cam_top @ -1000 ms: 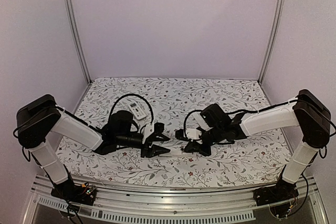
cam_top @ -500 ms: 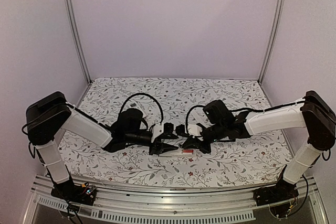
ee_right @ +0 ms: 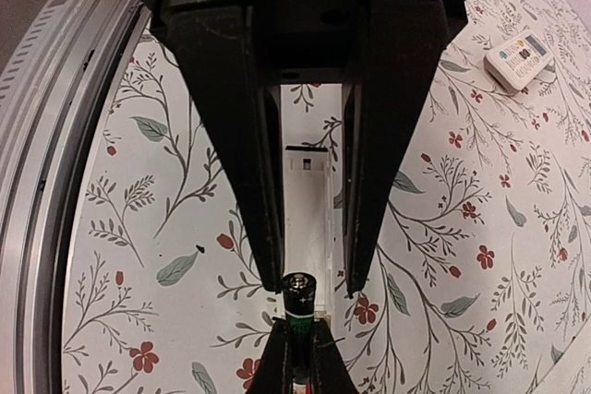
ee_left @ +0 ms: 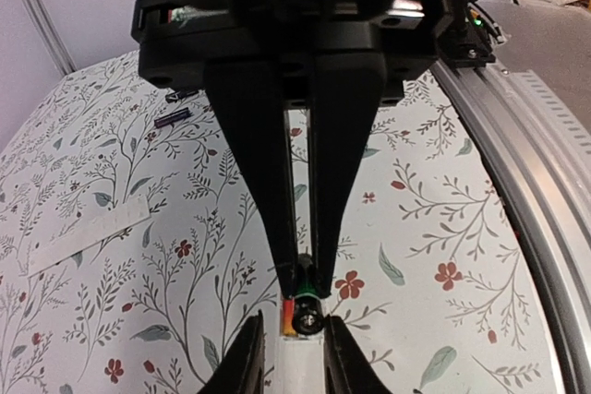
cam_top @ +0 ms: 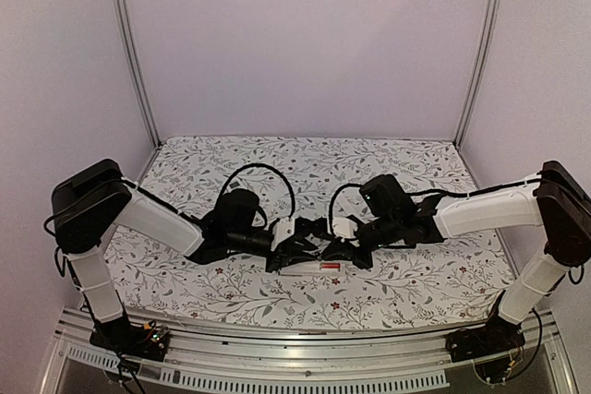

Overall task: Load the batteries into the remote control
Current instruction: Pass from the right arm to the left

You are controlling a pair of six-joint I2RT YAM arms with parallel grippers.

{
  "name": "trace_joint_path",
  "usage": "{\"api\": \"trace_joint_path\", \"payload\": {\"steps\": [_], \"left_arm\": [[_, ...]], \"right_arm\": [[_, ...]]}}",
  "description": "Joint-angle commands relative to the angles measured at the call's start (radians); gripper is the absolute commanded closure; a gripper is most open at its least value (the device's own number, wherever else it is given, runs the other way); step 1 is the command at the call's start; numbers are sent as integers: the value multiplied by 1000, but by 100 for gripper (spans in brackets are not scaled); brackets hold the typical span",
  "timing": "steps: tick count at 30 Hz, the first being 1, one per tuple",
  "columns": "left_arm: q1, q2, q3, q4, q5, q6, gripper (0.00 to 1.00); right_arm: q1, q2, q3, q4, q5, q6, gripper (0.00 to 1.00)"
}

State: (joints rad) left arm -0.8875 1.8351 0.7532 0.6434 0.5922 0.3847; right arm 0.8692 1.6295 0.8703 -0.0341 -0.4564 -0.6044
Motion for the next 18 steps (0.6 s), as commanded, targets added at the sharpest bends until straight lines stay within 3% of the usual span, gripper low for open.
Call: {"api": "trace_joint_path", "payload": {"steps": [1, 18], "left_arm": [[-13, 15, 23, -36, 9, 11, 78], [-24, 12, 29, -41, 9, 15, 79]], "right_arm": [[-3, -23, -16, 16, -8, -11, 100], [-3, -5, -11, 3, 19, -17, 100]]}}
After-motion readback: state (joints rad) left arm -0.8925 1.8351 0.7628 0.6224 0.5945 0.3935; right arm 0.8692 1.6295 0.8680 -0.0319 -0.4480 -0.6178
